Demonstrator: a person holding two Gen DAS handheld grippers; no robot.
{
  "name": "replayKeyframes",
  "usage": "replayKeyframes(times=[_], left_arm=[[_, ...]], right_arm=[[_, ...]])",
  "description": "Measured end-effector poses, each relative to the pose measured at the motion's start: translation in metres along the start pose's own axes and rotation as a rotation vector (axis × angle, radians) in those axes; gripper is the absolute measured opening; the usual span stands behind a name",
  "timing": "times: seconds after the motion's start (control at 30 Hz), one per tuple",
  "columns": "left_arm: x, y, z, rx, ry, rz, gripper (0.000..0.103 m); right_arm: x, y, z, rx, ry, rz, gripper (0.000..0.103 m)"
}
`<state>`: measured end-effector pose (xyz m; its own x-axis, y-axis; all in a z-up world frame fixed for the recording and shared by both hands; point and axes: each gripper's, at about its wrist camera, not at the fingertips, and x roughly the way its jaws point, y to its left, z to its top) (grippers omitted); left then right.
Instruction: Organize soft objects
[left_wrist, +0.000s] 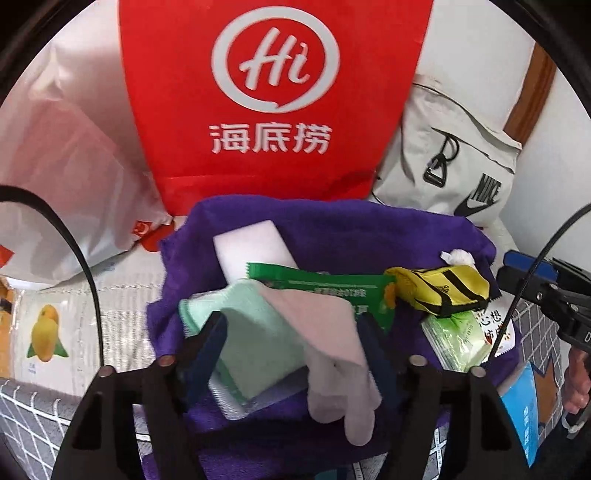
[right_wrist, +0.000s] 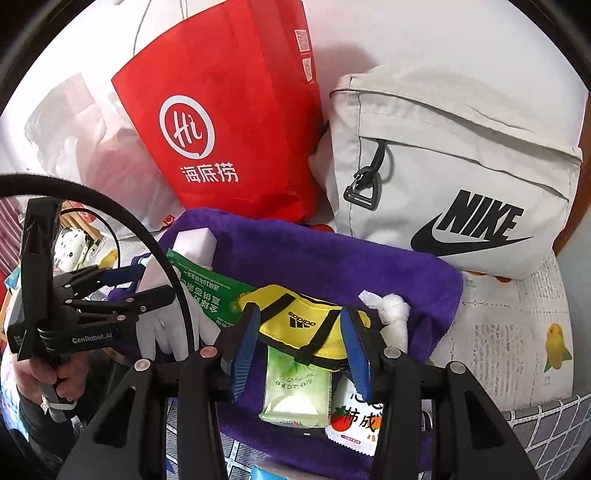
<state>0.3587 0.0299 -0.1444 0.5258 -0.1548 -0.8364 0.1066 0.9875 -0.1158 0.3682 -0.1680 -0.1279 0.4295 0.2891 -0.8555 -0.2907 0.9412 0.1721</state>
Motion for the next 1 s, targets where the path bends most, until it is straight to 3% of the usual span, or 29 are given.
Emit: replayKeyframes(times=[0.23, 0.37, 0.57, 0.7, 0.8, 0.87, 1.0], left_arm=[[-0.014, 0.014, 0.004, -0.048, -0.027, 0.043, 0.074], [-0.023, 0.016, 0.005, -0.049, -0.039, 0.097, 0.081], [-0.035, 0.007, 0.006, -0.011, -0.047, 0.089, 0.084], [-0.043, 0.002, 0.006, -0.01, -0.046, 0.054, 0.084], [-0.053, -0.002, 0.006, 0.004, -0.054, 0.05, 0.085], [-0.058, -0.004, 0.005, 0.017, -0.054, 0.063, 0.085], [-0.072, -0.01, 0.003, 0.023, -0.058, 0.076, 0.094]], right_arm=[[-0.001, 0.002, 0.0, 0.001, -0.002, 0.0, 0.046], [-0.004, 0.005, 0.0, -0.007, -0.008, -0.005, 0.048], [-0.008, 0.01, -0.001, -0.016, -0.017, -0.038, 0.059], [-0.016, 0.015, -0.001, -0.015, -0.025, -0.069, 0.061], [-0.025, 0.017, -0.006, 0.007, -0.036, -0.073, 0.073], [-0.033, 0.02, -0.012, 0.019, -0.035, -0.076, 0.075], [-0.06, 0.029, -0.025, 0.013, -0.086, -0.079, 0.081]])
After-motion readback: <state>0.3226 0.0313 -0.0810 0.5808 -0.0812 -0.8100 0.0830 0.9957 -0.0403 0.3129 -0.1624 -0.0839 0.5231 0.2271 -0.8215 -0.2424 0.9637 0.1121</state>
